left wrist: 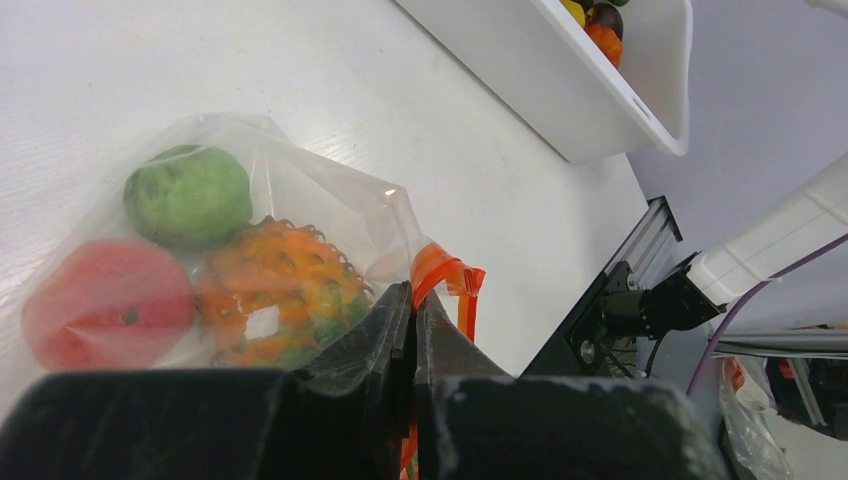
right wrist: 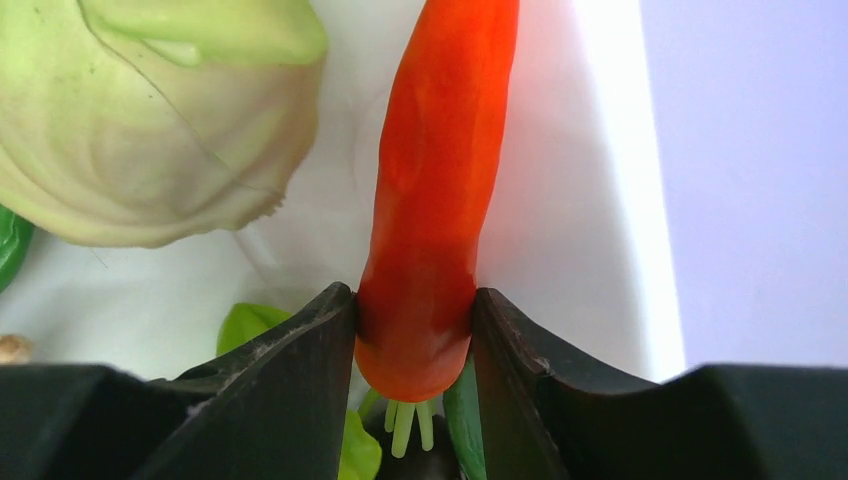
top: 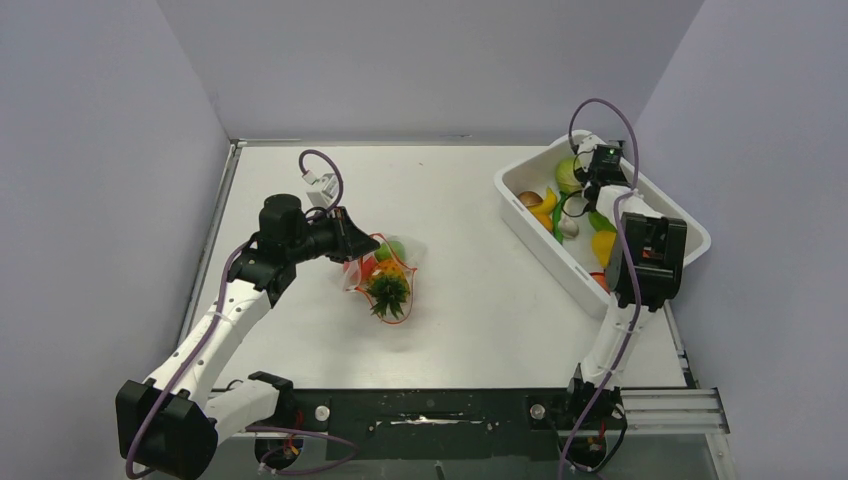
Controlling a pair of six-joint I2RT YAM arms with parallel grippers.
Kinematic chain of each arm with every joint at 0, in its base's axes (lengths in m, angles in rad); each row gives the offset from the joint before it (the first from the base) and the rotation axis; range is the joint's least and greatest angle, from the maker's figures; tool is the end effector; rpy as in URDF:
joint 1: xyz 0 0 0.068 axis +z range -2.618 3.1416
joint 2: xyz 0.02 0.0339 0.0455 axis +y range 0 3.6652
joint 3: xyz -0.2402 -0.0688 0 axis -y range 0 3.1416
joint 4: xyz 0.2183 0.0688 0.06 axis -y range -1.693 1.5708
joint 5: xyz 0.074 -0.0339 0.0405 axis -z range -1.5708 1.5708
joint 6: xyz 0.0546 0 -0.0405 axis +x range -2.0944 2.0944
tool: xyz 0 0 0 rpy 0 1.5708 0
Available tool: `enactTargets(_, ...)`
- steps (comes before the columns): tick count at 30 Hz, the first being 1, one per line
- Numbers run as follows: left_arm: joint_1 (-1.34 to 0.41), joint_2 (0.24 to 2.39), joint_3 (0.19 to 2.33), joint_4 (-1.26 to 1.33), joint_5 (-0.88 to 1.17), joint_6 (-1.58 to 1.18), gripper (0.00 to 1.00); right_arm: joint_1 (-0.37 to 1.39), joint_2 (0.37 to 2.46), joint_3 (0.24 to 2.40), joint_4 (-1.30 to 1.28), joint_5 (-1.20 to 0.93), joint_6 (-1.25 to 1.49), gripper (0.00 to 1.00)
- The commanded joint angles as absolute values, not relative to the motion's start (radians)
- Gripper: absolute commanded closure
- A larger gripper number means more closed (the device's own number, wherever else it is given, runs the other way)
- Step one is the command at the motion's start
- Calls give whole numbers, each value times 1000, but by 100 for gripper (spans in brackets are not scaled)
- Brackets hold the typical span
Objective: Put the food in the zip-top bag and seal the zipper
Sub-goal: Pick up the fake vegetable from the bin.
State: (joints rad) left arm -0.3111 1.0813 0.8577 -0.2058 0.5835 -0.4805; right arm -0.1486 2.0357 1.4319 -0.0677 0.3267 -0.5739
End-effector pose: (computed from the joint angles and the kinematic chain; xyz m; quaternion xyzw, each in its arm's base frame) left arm 0.2211 -0.1027 0.2858 0.0866 0.8162 -0.4228 0.3841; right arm 0.4324 -0.0825 0.1754 -0.1184 0.8835 -0.2886 0.3494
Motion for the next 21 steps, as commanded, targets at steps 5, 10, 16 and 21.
enactTargets(5, -304, 1054, 905, -133, 580, -523, 100, -103, 1829, 1393, -41, 406, -520, 79)
enactTargets(10, -304, 1050, 910, -136, 578, -535, 100, -68, 1739, 1368, -85, 387, -458, 79)
enactTargets(16, -303, 1045, 899, -113, 585, -580, 100, -6, 1623, 1345, -154, 340, -369, 79)
enactTargets(21, -303, 1056, 912, -102, 601, -610, 100, 44, 1505, 1316, -201, 233, -275, 79)
